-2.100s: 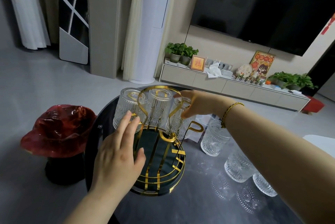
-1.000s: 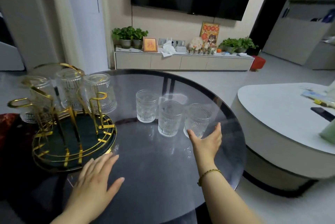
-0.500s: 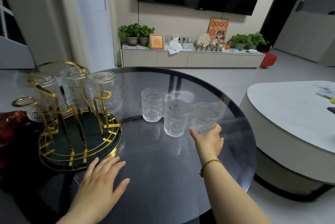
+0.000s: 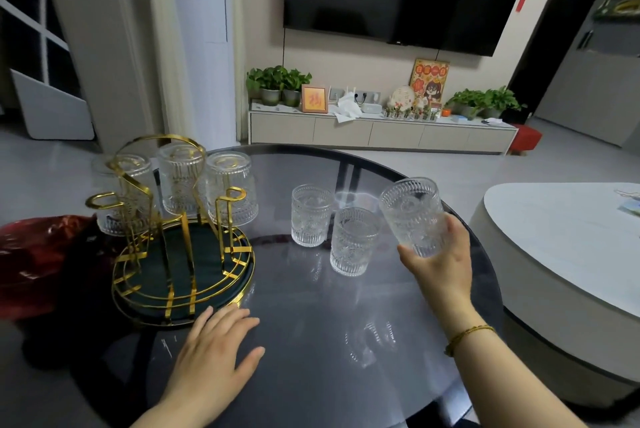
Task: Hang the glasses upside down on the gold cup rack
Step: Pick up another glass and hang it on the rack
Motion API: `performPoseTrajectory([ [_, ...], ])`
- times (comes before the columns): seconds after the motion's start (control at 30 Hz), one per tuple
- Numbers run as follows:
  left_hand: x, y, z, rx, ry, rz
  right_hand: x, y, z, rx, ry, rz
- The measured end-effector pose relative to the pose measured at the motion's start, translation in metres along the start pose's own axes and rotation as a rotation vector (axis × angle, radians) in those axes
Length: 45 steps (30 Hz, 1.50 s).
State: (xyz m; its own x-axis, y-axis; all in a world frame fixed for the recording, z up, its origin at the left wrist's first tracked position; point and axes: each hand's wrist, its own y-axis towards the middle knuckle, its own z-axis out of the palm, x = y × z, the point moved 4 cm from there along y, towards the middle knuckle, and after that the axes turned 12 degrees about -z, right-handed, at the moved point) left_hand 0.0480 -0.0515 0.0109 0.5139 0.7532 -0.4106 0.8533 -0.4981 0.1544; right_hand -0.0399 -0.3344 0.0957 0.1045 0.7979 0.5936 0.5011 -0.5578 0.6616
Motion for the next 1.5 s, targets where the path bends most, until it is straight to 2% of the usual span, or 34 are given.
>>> performPoseTrajectory([
  [0.1, 0.0, -0.003, -0.016, -0.083, -0.055, 0.011, 0.026, 0.025, -0.01, 0.132, -0.021, -0.132],
  [0.23, 0.0, -0.004, -0.062, -0.316, -0.126, 0.034, 0.067, 0.051, -0.009, 0.356, -0.07, -0.289],
  [0.47, 0.011, -0.003, -0.14, -0.55, -0.237, 0.024, 0.142, 0.078, 0.004, 0.664, -0.087, -0.466],
  [0.7, 0.026, 0.025, -0.132, -0.432, -0.115, 0.043, 0.205, 0.091, 0.023, 0.949, -0.133, -0.529],
  [1.0, 0.029, 0.025, -0.131, -0.433, -0.146, 0.067, 0.266, 0.103, 0.07, 1.11, -0.349, -0.693],
  [1.27, 0.03, 0.026, -0.128, -0.433, -0.153, 0.081, 0.271, 0.083, 0.106, 1.244, -0.385, -0.692],
  [1.5, 0.028, 0.025, -0.132, -0.449, -0.223, 0.05, 0.25, 0.06, 0.129, 1.311, -0.346, -0.592],
])
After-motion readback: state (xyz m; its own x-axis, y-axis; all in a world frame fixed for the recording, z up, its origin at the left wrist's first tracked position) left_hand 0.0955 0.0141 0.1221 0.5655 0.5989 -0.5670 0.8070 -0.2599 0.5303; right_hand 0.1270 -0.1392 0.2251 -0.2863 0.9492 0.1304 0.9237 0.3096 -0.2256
